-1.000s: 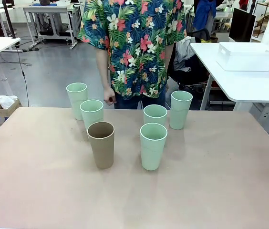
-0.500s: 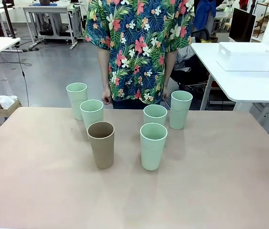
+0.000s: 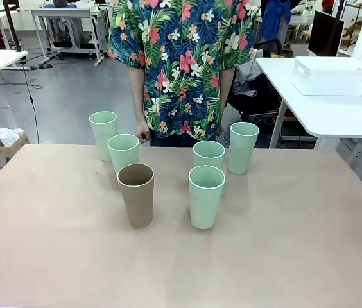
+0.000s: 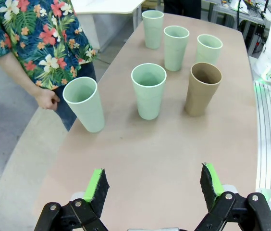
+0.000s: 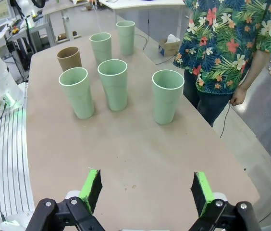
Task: Stack the cups and store them in the basket.
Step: Pick up two Reusable plastic cups , one in each hand.
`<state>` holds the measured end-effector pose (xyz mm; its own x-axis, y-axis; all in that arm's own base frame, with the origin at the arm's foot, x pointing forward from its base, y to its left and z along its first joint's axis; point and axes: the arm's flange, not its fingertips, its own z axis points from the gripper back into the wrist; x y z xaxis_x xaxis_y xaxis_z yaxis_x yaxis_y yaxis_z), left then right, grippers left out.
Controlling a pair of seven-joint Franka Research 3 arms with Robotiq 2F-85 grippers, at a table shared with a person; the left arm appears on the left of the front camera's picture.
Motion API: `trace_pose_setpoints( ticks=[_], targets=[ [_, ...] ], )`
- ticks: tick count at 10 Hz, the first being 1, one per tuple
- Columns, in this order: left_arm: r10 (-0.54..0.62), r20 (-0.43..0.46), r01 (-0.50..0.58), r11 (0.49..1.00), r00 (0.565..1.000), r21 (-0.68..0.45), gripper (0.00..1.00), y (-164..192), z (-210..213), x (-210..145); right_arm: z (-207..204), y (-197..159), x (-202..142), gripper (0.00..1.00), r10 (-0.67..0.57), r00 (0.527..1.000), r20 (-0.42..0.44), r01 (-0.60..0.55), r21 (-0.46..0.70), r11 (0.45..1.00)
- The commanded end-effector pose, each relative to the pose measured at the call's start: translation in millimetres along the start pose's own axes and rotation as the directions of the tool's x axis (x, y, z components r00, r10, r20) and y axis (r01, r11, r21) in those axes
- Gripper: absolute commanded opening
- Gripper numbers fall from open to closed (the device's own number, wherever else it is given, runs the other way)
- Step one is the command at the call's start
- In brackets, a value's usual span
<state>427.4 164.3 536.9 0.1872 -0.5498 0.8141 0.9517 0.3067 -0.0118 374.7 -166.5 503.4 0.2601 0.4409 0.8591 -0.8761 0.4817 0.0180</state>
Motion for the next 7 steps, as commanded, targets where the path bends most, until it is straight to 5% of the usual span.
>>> trace_pose_setpoints(
  ticks=[1,7],
  targets=[
    [-0.004,0.004,0.004,1.000,1.000,-0.003,1.00,-0.1,0.3,0.8,-0.8,-3.0,0.8,1.00,0.027,0.999,0.029,-0.027,-0.003,1.000],
    [-0.004,0.004,0.004,1.000,1.000,-0.003,1.00,-0.1,0.3,0.8,-0.8,-3.0,0.8,1.00,0.027,0.999,0.029,-0.027,-0.003,1.000]
  ],
)
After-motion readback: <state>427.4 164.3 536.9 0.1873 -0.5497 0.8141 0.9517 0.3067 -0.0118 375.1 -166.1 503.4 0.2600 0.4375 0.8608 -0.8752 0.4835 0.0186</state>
